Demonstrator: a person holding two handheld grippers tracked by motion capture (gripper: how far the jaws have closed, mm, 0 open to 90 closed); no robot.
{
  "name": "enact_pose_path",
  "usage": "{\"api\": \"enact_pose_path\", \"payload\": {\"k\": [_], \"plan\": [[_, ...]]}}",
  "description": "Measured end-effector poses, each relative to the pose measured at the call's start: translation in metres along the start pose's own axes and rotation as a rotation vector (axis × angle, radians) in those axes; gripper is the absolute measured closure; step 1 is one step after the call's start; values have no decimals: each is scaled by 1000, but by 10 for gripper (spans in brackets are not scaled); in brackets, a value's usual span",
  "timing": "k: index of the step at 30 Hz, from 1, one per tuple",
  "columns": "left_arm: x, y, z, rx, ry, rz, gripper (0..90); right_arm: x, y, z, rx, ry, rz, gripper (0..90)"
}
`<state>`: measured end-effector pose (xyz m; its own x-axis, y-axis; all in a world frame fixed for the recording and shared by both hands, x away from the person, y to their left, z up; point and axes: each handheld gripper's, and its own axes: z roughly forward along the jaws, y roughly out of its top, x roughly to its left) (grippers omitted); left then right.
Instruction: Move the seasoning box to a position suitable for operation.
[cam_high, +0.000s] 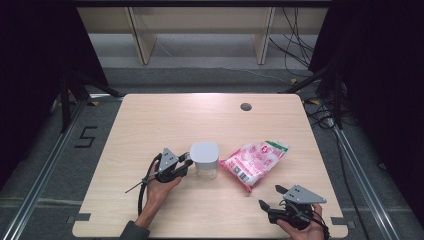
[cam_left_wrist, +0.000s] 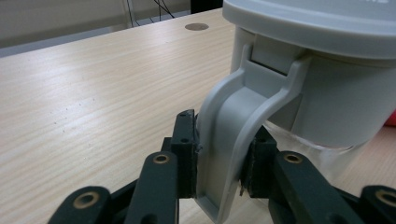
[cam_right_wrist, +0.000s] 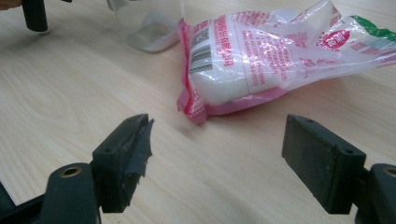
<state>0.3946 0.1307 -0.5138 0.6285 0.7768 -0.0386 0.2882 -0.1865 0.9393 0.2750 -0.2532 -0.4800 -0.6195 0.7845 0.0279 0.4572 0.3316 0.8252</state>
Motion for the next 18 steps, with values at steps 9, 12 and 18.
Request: {"api": "enact_pose_path", "payload": {"k": [9, 12, 18], "plan": [[2, 3, -14, 39, -17, 15, 457, -1, 0, 0, -8, 2, 15, 246], [2, 4, -20, 41, -25, 25, 426, -1, 0, -1, -6, -2, 12, 246], [2, 10, -34, 42, -28, -1, 409, -1, -1, -1, 1, -3, 44, 245]]}}
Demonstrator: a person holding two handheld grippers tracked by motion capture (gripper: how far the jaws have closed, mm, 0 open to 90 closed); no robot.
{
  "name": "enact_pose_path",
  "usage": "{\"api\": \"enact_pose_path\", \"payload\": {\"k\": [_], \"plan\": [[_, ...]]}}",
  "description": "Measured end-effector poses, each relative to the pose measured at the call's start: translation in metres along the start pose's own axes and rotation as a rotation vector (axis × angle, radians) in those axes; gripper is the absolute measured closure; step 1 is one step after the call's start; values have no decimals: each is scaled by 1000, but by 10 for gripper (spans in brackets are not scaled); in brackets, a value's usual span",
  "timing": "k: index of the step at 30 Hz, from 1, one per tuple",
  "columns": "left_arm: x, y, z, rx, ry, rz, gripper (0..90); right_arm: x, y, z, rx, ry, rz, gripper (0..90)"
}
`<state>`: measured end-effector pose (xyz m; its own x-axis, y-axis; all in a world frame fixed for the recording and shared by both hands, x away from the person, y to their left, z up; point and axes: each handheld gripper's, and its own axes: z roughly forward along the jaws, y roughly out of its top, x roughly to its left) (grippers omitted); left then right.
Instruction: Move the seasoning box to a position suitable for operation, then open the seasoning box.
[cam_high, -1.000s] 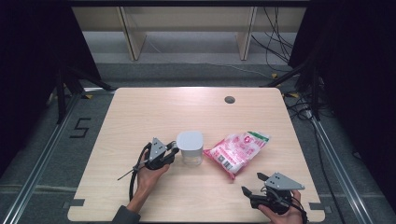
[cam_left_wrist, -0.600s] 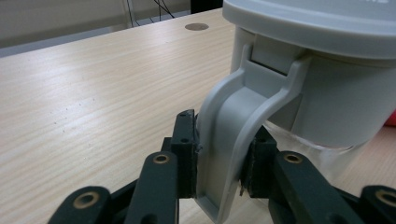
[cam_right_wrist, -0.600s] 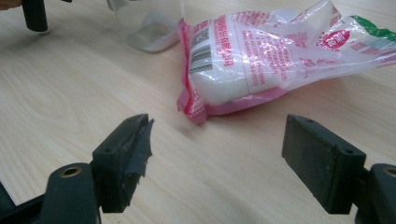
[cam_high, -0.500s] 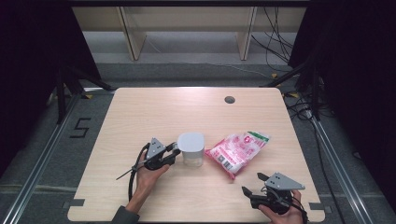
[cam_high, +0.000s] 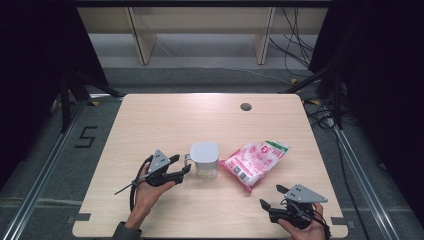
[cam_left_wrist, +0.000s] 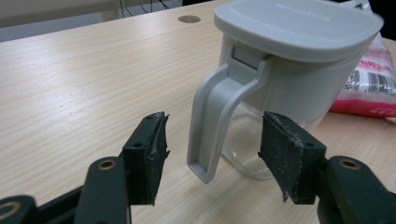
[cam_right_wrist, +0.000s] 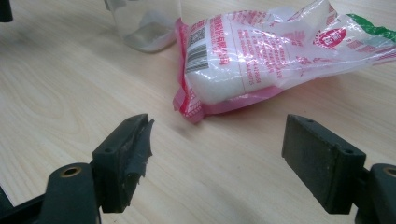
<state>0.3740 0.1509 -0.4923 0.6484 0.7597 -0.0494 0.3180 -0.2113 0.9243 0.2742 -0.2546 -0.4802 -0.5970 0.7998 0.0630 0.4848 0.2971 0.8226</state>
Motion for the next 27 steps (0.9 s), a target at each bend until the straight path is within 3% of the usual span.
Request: {"api": "enact_pose_path", "payload": {"k": [1, 4, 5, 7, 9, 13, 15, 17, 23, 24, 27], "plan": [[-1, 1, -2, 3, 9, 11, 412, -4, 0, 2, -8, 4, -35, 246], [-2, 5, -7, -2, 0, 21, 426, -2, 0, 1, 4, -2, -1, 245], [-3, 6, -8, -9, -11, 16, 456, -6, 0, 4, -5, 14, -33, 245], [-5, 8, -11, -13, -6, 35, 478, -6, 0, 4, -5, 11, -32, 246], [-7, 10, -14, -31, -4, 73, 578, -6, 0, 3, -5, 11, -34, 246], [-12, 11, -16, -19, -10, 132, 788, -5, -1, 2, -4, 10, -31, 246], [-15, 11, -17, -25, -19, 125, 851, -5, -1, 1, 3, 3, -29, 246], [-15, 13, -19, -23, -21, 146, 887, -5, -1, 0, 0, 6, -32, 246], [-19, 17, -23, -49, -48, 112, 891, -5, -1, 0, 2, 4, -29, 246], [-19, 18, -24, -40, -47, 109, 891, -3, -1, 0, 5, 3, -8, 246], [-19, 22, -26, -47, -60, 101, 891, -5, -1, 1, -5, 0, -23, 246]]}}
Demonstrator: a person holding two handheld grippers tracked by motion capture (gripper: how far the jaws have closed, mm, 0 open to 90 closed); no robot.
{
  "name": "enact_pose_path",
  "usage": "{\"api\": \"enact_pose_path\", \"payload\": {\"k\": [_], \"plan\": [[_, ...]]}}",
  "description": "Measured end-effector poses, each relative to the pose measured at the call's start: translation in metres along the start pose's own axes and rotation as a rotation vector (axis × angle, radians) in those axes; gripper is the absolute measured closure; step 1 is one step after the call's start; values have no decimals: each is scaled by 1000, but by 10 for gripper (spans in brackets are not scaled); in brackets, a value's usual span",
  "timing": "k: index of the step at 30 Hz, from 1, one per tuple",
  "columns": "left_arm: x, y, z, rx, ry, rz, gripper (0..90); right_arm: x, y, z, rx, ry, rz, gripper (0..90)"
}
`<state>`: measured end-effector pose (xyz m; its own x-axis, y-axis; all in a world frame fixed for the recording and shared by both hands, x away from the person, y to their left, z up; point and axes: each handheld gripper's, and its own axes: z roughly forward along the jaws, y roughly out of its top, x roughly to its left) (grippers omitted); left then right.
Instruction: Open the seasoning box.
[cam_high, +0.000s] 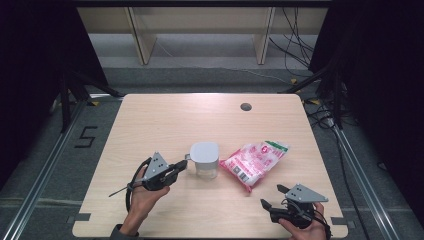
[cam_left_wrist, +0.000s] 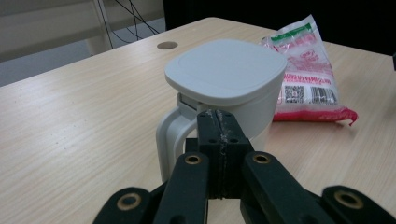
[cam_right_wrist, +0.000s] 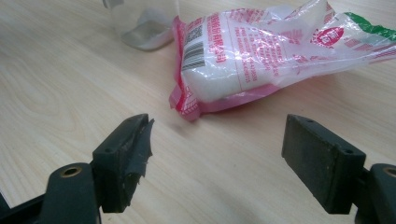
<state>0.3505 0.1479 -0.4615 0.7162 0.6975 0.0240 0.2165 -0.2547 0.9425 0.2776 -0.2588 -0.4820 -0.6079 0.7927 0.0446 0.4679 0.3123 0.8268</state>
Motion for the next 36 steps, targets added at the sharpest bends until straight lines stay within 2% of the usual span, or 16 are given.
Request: {"api": "enact_pose_path", "payload": {"k": [2, 3, 9, 16, 17, 18, 19, 20, 22, 25, 27, 28, 29, 32, 34, 36], "plan": [[-2, 1, 0, -12, -3, -16, 891, 0, -1, 1, 6, 3, 33, 246], [-2, 2, 1, -15, -9, -14, 891, -4, 0, 2, 1, 7, 3, 246], [0, 8, -3, -26, -2, -24, 892, -2, 1, 4, 8, 17, -15, 247], [6, 22, -2, -52, -11, -24, 891, -1, 2, 5, 14, 6, 1, 247], [6, 24, 0, -59, -14, -31, 891, 0, 1, 6, 13, 12, 2, 247], [7, 26, 2, -68, -20, -11, 891, -1, 1, 6, 11, 14, -10, 247], [5, 28, 5, -66, -13, -39, 891, 0, 1, 6, 15, 20, -1, 247], [6, 29, 6, -66, -23, -29, 891, 2, 0, 5, 20, 12, 31, 247], [8, 31, 10, -62, -22, -31, 891, -1, 0, 5, 17, 3, -11, 247], [13, 31, 17, -64, -32, -62, 891, -2, 0, 4, 11, -4, 2, 247], [17, 30, 21, -50, -31, -38, 891, -3, 0, 5, 12, 7, 0, 247], [15, 27, 23, -36, -31, -81, 891, -3, 0, 6, 12, 13, 5, 247], [15, 26, 25, -29, -26, -93, 891, -1, -1, 5, 17, 4, 26, 247], [19, 24, 28, -33, -22, -51, 891, -1, 0, 5, 21, 4, -1, 248], [20, 23, 29, -32, -24, -70, 890, -1, 0, 4, 16, -1, 8, 248], [22, 24, 27, -14, -11, -30, 888, -2, -1, 5, 17, 10, 4, 248]]}}
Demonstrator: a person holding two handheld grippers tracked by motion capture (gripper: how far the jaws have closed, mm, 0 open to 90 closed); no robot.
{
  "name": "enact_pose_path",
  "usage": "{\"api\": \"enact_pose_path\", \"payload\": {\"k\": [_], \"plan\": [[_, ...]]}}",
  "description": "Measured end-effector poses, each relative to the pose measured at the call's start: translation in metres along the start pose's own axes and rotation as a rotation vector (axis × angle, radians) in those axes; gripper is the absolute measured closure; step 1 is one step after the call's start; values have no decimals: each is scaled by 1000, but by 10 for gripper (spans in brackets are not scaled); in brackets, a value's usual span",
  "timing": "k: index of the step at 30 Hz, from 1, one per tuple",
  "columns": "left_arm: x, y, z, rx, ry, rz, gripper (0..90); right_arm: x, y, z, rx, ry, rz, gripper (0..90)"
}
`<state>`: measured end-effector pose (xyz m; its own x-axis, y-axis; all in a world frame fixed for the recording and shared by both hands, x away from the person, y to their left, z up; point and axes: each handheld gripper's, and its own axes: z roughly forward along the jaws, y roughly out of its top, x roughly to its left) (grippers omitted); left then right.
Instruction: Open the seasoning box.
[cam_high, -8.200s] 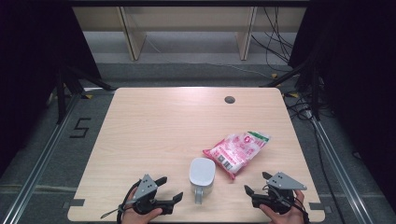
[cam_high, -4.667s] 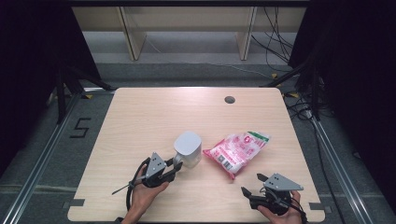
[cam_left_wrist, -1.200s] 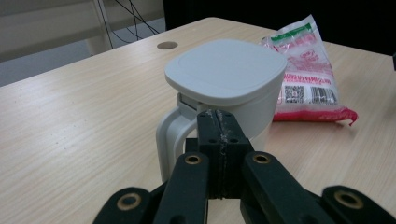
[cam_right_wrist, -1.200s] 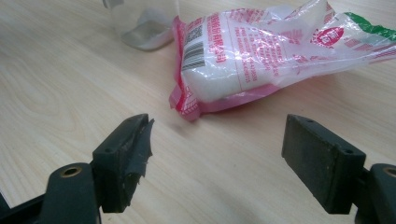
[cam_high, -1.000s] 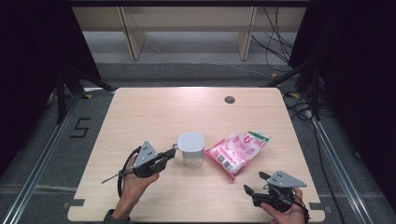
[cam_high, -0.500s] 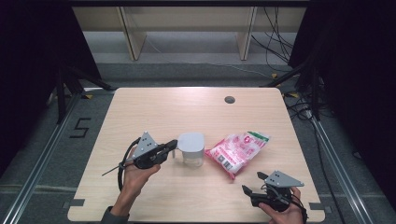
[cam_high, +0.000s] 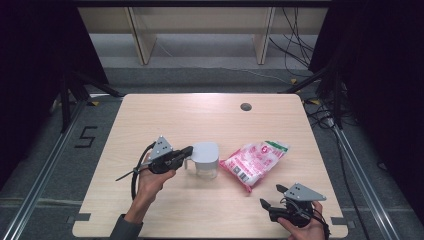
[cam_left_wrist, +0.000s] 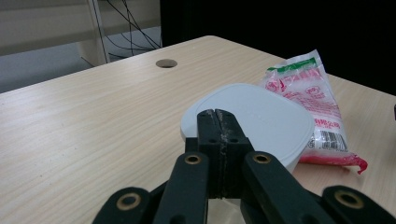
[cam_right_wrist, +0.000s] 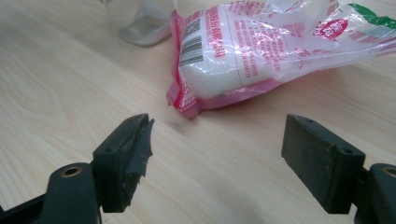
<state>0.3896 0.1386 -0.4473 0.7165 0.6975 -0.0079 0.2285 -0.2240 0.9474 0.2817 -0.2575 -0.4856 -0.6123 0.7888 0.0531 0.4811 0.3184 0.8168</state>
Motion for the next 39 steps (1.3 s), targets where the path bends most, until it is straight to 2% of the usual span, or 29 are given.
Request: {"api": "enact_pose_path", "payload": {"k": [1, 2, 3, 4, 5, 7, 8, 9, 10, 12, 15, 16, 18, 20, 21, 22, 24, 25, 26, 29, 30, 32, 34, 35, 37, 38, 39], "plan": [[0, 0, 0, 2, -1, -9, 885, 0, 0, 0, 0, -9, 3, 247], [1, 0, -1, -1, -1, -2, 883, -1, 1, 1, -15, -10, -17, 242], [1, -1, 0, -3, -3, -6, 883, 3, 1, 2, -5, -1, 31, 231], [2, -1, -1, -4, 0, -13, 883, 1, 2, 3, -3, -5, 2, 226], [0, -2, 0, -12, 0, -42, 883, 2, 3, 4, -4, -3, -1, 224], [4, -2, 0, -31, 24, -15, 882, 4, 5, 6, -17, 8, -13, 221], [4, -2, 0, -30, 10, -13, 882, 6, 7, 6, -24, 5, -13, 219], [0, -3, 0, -21, -20, -76, 881, 7, 9, 7, -35, 8, -26, 209], [0, -4, 0, -22, -15, -76, 881, 9, 10, 7, -43, 3, -16, 206], [1, -4, 0, -23, -14, -65, 881, 11, 14, 10, -62, 8, -31, 217], [1, -3, 0, -23, -16, -61, 880, 14, 22, 16, -80, 25, -68, 313], [1, -4, 0, -25, -16, -58, 880, 14, 25, 18, -96, 30, -99, 363], [1, -4, -1, -20, -12, -62, 880, 19, 31, 21, -96, 60, -87, 499], [1, -3, -1, -21, -13, -62, 880, 21, 39, 25, -113, 85, -106, 564], [1, -4, 0, -28, -20, -67, 880, 22, 44, 28, -134, 69, -134, 603], [2, -3, 0, -25, -17, -55, 880, 22, 47, 30, -137, 71, -133, 623], [1, -4, -1, -21, -13, -61, 880, 21, 52, 38, -140, 80, -137, 677], [1, -4, -1, -22, -14, -61, 879, 22, 54, 41, -120, 90, -108, 706], [2, -4, 0, -25, -14, -58, 879, 20, 56, 46, -138, 86, -141, 728], [2, -4, -1, -24, -21, -69, 880, 18, 65, 58, -131, 105, -159, 781], [2, -5, -1, -22, -17, -72, 880, 18, 68, 61, -139, 99, -149, 802], [3, -5, -1, -26, -15, -75, 881, 17, 75, 68, -143, 113, -160, 829], [3, -5, -1, -20, -10, -66, 880, 19, 81, 75, -152, 126, -139, 846], [3, -5, -1, -21, -14, -65, 881, 18, 84, 77, -145, 124, -163, 856], [4, -6, -1, -22, -15, -77, 880, 20, 89, 82, -148, 134, -175, 878], [4, -6, -1, -22, -14, -80, 880, 22, 91, 84, -141, 154, -152, 888], [4, -6, -1, -22, -14, -79, 880, 22, 93, 86, -153, 137, -172, 893]]}}
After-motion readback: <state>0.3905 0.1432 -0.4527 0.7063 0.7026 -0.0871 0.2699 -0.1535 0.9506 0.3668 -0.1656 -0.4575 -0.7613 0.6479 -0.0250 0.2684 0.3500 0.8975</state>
